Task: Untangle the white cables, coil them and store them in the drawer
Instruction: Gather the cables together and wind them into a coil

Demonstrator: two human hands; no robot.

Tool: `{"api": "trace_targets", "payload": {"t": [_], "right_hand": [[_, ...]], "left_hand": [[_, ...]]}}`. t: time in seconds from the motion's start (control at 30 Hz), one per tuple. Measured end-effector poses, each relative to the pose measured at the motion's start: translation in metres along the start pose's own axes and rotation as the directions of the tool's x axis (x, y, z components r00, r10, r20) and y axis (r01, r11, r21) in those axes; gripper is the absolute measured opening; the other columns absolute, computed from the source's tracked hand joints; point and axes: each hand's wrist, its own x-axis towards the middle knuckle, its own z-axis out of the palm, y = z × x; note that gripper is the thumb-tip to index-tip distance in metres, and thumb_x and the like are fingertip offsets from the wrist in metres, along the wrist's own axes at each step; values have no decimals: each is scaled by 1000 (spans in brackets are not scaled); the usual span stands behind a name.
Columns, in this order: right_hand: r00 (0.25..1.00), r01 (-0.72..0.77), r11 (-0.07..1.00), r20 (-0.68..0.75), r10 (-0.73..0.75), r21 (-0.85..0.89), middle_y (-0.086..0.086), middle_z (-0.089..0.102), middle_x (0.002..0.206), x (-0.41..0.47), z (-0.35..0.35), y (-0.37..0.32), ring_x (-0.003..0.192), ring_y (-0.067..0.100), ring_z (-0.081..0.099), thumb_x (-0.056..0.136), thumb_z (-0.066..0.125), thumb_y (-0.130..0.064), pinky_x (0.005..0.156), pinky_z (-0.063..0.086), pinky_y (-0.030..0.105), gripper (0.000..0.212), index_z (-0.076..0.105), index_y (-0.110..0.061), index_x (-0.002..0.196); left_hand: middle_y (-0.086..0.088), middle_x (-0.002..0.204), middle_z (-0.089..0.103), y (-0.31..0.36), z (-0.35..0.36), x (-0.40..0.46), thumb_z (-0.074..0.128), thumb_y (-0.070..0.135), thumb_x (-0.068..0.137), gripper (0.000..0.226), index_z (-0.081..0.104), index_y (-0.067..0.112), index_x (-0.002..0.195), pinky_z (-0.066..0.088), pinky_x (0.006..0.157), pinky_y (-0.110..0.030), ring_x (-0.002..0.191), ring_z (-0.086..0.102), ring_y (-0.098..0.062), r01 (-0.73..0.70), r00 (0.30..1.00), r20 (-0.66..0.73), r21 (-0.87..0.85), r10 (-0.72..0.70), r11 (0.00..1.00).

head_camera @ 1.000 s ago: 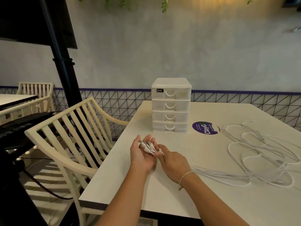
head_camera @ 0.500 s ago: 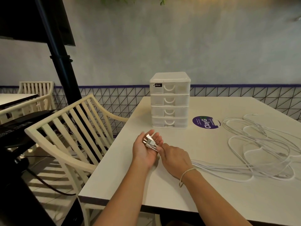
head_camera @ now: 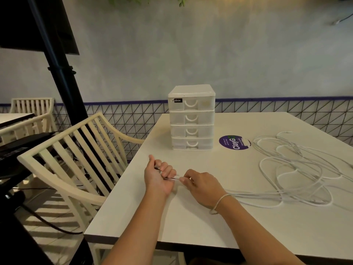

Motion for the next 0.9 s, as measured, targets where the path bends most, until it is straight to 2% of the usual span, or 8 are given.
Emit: {"api": "trace_targets", "payload": {"t": [0.13,0.23,0.37,0.6,0.7,0.8,0.83,0.9], "right_hand": [[972,-153,922,224,75,354,-2,59,65,-9,-42,22,55,10,50,91,54,-21,56,42,18,11,54,-21,80],[937,-233,899,334,105,372,-2,57,60,-12,-72,29,41,5,39,84,53,-4,43,33,15,20,53,-19,71],[928,-265,916,337,158,300,-3,55,56,-10,-111,39,43,11,36,82,47,-1,39,28,17,24,51,-16,64],[947,-316,870,177,266,379,2,40,50,-11,-180,45,30,3,34,92,35,6,34,25,14,34,44,-10,64],[965,-249,922,-2,261,296,1,37,56,-3,-205,28,39,7,36,97,42,-17,44,32,18,40,38,-14,57],[947,-240,968,-238,216,-76,5,48,62,4,-220,15,59,18,45,97,36,-47,62,38,28,55,55,-6,66],[939,-244,948,-295,178,-206,7,52,65,6,-225,9,64,21,48,96,34,-50,64,39,29,58,58,-4,72],[936,-211,938,-334,112,-275,8,53,67,8,-235,-5,67,22,50,96,35,-49,65,40,30,55,57,-4,72]], "left_hand": [[6,37,28,3,-1,2,38,41,98,62,40,16,42,17,35,-13,26,24,-8,6,1000,27,-62,-4,998],[6,37,27,-2,11,-2,40,42,97,61,39,16,42,16,36,-13,26,24,-8,19,998,55,-48,-17,999],[6,37,28,12,26,-5,40,42,97,60,39,17,42,17,31,-13,26,24,-8,-8,997,72,-83,14,997],[8,37,30,56,37,-11,36,44,97,60,39,18,43,16,32,-14,27,24,-6,-103,989,85,-165,118,981],[7,38,32,50,47,-22,39,44,97,61,41,18,42,18,34,-13,28,26,-7,-110,985,109,-189,132,976],[5,41,34,40,48,-35,42,42,96,58,42,17,44,25,37,-14,31,29,-8,-108,982,135,-193,135,975],[4,42,34,35,46,-39,42,42,96,55,41,16,47,30,38,-14,33,32,-10,-96,980,153,-195,127,976],[2,45,38,24,39,-50,48,43,91,49,43,15,51,44,47,-21,38,43,-13,-49,979,186,-173,82,984]]}}
